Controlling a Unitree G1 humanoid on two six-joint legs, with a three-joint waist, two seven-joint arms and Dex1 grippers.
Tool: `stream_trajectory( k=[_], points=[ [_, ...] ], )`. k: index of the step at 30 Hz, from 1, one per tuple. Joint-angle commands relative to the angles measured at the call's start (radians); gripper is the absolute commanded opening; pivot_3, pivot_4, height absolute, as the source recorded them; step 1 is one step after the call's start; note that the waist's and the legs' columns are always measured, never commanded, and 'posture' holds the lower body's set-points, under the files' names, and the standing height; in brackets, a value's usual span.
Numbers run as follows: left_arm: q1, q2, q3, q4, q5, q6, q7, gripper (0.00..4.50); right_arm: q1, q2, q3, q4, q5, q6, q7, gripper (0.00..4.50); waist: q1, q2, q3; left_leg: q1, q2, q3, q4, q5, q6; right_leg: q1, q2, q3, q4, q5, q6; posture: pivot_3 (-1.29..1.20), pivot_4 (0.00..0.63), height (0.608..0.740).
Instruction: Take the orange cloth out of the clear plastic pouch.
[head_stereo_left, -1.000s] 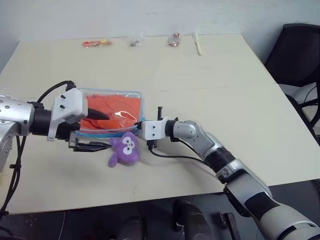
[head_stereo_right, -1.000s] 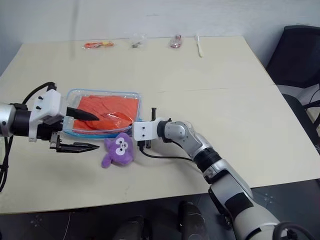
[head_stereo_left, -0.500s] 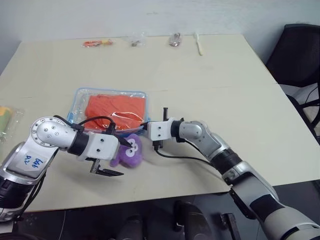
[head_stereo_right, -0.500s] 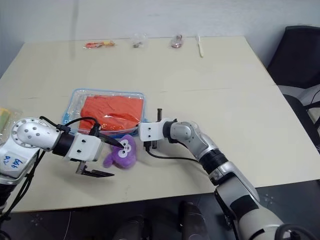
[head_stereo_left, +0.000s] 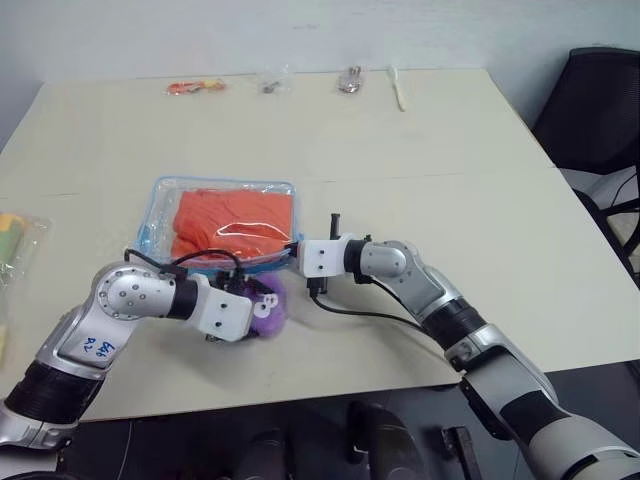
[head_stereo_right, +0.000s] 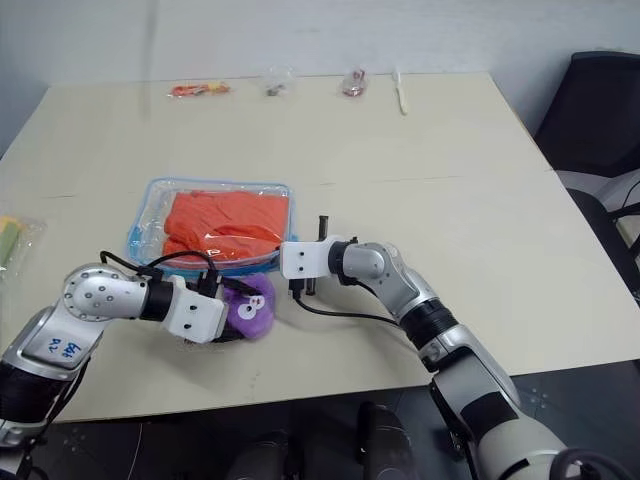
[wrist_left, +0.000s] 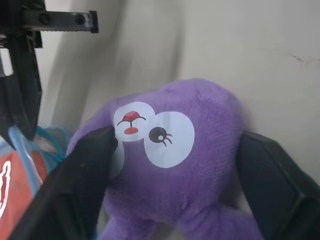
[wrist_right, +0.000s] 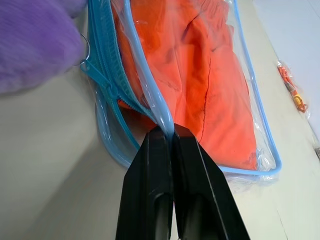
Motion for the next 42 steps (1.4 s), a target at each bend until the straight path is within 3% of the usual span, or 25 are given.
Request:
stream_trajectory(
  k=[1, 9, 20, 26, 33, 42],
  points=[
    [0.016, 0.007, 0.013, -0.003, 0.006, -0.007, 0.005, 2.33, -0.011, 0.007, -0.019, -0.03, 0.011, -0.014, 0.009, 0.0, 0.0, 0.0, 0.0, 0.0, 0.0, 0.0, 0.0, 0.0, 0.0, 0.0, 0.0, 0.0, 0.0, 0.0, 0.0, 0.0, 0.15, 0.74],
    [0.038, 0.011, 0.048, -0.025, -0.04, 0.092, 0.011, 0.04, 0.0, -0.007, -0.025, -0.043, 0.019, -0.021, 0.034, 0.0, 0.0, 0.0, 0.0, 0.0, 0.001, 0.0, 0.0, 0.0, 0.0, 0.0, 0.0, 0.0, 0.0, 0.0, 0.0, 0.0, 0.15, 0.74],
    [0.16, 0.138, 0.356, -0.093, -0.31, 0.475, -0.042, 0.01, 0.103, -0.144, -0.085, -0.238, 0.076, -0.003, 0.101, 0.0, 0.007, 0.001, 0.001, 0.0, 0.004, -0.01, 0.0, 0.0, 0.0, 0.001, -0.001, 0.0, -0.001, 0.0, 0.0, 0.0, 0.15, 0.74],
    [0.255, 0.204, 0.559, -0.081, -0.392, 0.637, -0.06, 0.01, 0.184, -0.249, -0.131, -0.386, 0.127, -0.014, 0.159, 0.0, 0.023, 0.002, 0.001, 0.0, 0.004, -0.01, 0.0, 0.0, 0.0, 0.001, 0.0, 0.0, -0.001, 0.0, 0.0, 0.0, 0.15, 0.74],
    [0.375, 0.261, 0.752, -0.011, -0.439, 0.74, -0.141, 0.01, 0.21, -0.319, -0.141, -0.408, 0.146, -0.085, 0.186, 0.0, 0.023, 0.002, 0.001, 0.0, 0.003, -0.009, 0.0, 0.0, 0.0, 0.001, 0.0, 0.0, -0.001, 0.0, 0.0, 0.0, 0.15, 0.74],
    [0.353, 0.278, 0.689, 0.253, -0.326, 0.548, -0.095, 0.01, 0.204, -0.314, -0.135, -0.362, 0.141, -0.127, 0.177, 0.0, 0.023, 0.002, 0.001, 0.0, 0.0, -0.007, 0.0, 0.0, 0.0, 0.001, 0.001, -0.001, -0.001, 0.0, -0.001, 0.0, 0.15, 0.74]
  ],
)
